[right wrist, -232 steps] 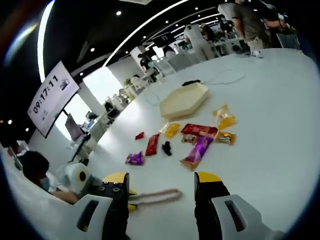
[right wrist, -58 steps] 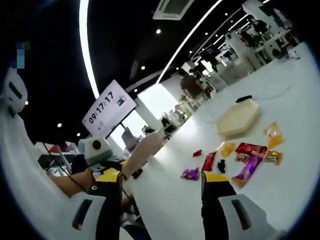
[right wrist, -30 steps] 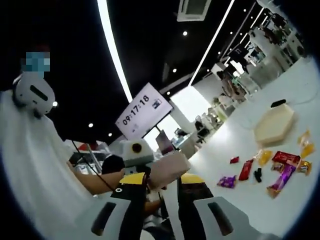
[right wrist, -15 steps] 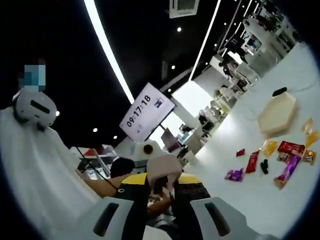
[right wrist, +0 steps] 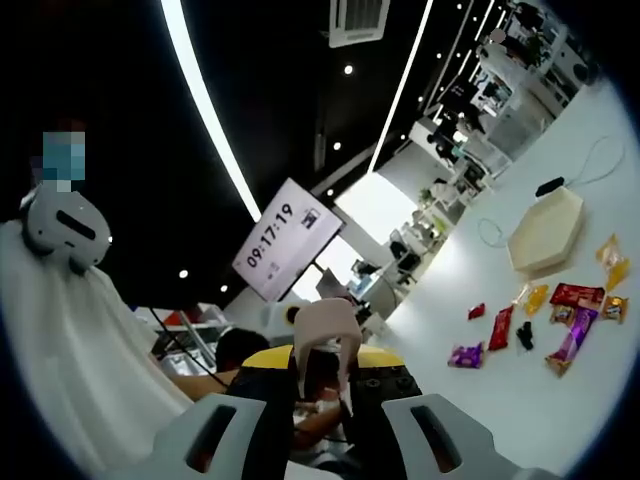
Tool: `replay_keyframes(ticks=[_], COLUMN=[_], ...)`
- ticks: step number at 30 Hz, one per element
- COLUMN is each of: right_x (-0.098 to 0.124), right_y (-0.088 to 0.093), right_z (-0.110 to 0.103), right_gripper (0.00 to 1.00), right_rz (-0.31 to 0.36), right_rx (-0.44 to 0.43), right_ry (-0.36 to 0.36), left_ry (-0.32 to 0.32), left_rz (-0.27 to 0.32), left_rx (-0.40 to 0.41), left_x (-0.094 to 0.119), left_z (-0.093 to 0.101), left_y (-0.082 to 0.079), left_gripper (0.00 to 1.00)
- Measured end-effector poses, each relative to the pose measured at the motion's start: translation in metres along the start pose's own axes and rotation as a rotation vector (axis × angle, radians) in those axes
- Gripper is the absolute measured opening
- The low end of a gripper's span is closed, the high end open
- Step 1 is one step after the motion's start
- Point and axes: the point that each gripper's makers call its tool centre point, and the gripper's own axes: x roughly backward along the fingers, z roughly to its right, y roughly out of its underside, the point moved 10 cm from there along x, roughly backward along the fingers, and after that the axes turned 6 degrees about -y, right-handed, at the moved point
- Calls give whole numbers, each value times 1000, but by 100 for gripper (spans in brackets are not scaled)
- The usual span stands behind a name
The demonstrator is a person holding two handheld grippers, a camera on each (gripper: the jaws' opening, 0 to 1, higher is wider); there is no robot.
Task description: Place the target food into the container with the food tongs after gripping and lifting it, then release it inside without dropping or visibly crushing the food.
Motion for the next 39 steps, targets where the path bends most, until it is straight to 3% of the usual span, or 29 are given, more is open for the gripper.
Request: replay_keyframes(ticks=[5,8,12,18,20,25,33,39], right_x=[2,2,5,5,3,-6,-6,-3], right_y=[-1,0,1,0,1,6,7,4], right_z=[2,0,-1,-3,-4,-6,-8,-9], right_gripper=[19,18,17,17,17,17,17,19], right_rz=[10,1,-67,-90,-126,-165,-186,-150], right_rx=[-1,17,27,27,29,22,13,24], right_ry=[7,-2,0,-33,-40,-78,-108,-113], left_ry=[9,49,83,95,99,110,110,87], left_rz=[-15,-72,-120,-150,-186,-210,-212,-148], left_rx=[42,76,47,-22,-49,-77,10,17], left_x=[-2,-3,-4,-3,-4,-5,-3,-3], left_z=[-3,-1,0,2,3,7,10,14], left_y=[0,2,3,-5,-9,-10,-5,-7], left_gripper=[25,17,8,6,5,5,12,25])
